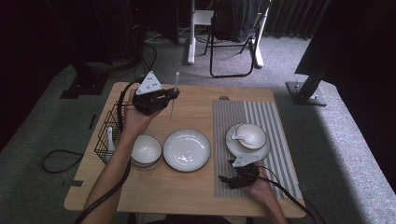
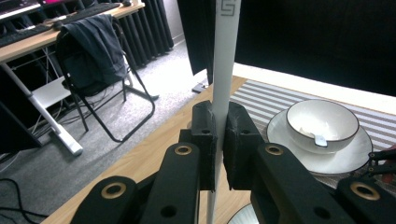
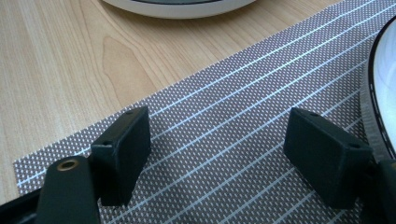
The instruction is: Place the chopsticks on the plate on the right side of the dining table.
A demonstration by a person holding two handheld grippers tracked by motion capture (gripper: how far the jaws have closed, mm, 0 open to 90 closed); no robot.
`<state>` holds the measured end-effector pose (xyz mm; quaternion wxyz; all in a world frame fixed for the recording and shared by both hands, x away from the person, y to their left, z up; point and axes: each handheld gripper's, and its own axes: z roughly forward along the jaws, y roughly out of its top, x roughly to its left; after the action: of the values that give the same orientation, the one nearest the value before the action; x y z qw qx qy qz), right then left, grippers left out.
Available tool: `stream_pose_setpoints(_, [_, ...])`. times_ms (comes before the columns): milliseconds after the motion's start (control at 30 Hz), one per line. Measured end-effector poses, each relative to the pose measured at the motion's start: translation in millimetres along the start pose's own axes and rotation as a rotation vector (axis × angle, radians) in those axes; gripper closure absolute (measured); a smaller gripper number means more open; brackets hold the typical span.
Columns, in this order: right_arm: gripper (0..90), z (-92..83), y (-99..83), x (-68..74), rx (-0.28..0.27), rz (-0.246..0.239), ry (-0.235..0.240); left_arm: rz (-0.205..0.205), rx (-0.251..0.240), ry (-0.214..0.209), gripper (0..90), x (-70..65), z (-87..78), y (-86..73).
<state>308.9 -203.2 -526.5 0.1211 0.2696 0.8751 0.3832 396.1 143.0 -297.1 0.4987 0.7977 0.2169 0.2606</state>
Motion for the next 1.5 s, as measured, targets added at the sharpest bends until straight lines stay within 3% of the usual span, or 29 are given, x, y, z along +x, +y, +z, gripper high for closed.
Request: stream_pose_setpoints(1500, [18.4,0.6,0.3,-0.3,0.007,0.011,-0.003,0.012,-0.016,-0.078,84.7,-25.3,28.1,9.2])
